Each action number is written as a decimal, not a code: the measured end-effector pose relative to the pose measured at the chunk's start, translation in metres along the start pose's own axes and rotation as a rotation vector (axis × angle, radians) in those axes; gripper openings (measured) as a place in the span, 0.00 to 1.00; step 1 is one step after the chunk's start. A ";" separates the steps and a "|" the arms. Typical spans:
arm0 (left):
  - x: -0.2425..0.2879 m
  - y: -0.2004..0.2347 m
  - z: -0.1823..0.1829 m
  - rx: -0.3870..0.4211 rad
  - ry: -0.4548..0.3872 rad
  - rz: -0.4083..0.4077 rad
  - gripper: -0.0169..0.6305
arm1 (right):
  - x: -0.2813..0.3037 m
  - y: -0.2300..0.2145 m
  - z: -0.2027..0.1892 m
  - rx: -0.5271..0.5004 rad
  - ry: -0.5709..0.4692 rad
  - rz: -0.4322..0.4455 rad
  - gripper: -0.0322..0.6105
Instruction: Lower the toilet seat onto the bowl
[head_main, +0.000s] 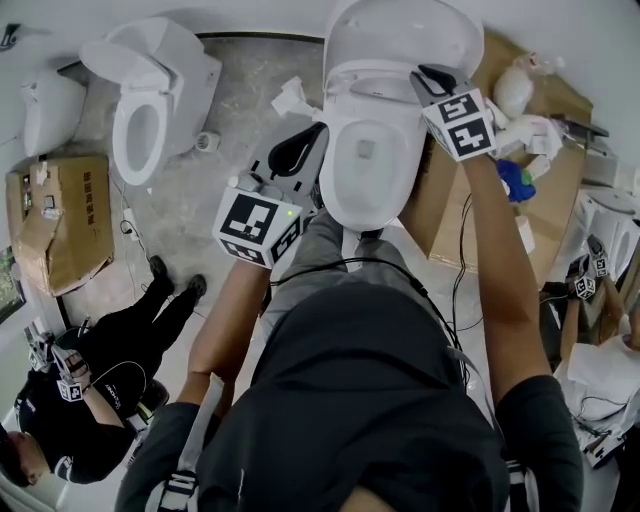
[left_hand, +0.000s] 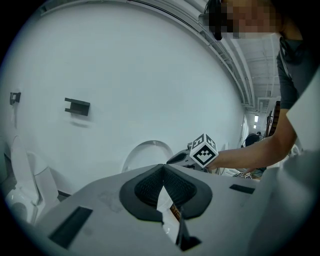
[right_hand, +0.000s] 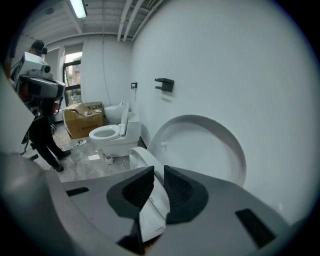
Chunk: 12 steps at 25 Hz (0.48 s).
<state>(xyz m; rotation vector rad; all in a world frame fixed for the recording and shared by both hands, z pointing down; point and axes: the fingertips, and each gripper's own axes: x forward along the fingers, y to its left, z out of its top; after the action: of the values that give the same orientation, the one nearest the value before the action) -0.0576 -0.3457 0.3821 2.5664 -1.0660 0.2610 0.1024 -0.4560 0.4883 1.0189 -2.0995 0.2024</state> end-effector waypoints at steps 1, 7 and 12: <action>0.000 -0.003 -0.001 0.001 0.002 0.003 0.03 | -0.003 0.005 -0.003 -0.007 0.003 0.001 0.15; -0.005 -0.022 -0.015 0.019 0.014 0.021 0.03 | -0.022 0.036 -0.026 -0.042 0.019 0.018 0.14; -0.021 -0.038 -0.026 0.024 0.012 0.048 0.03 | -0.036 0.067 -0.042 -0.082 0.019 0.033 0.14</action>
<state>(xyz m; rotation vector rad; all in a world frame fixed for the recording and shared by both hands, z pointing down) -0.0466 -0.2971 0.3901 2.5597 -1.1272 0.3029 0.0917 -0.3714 0.5040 0.9311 -2.0908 0.1403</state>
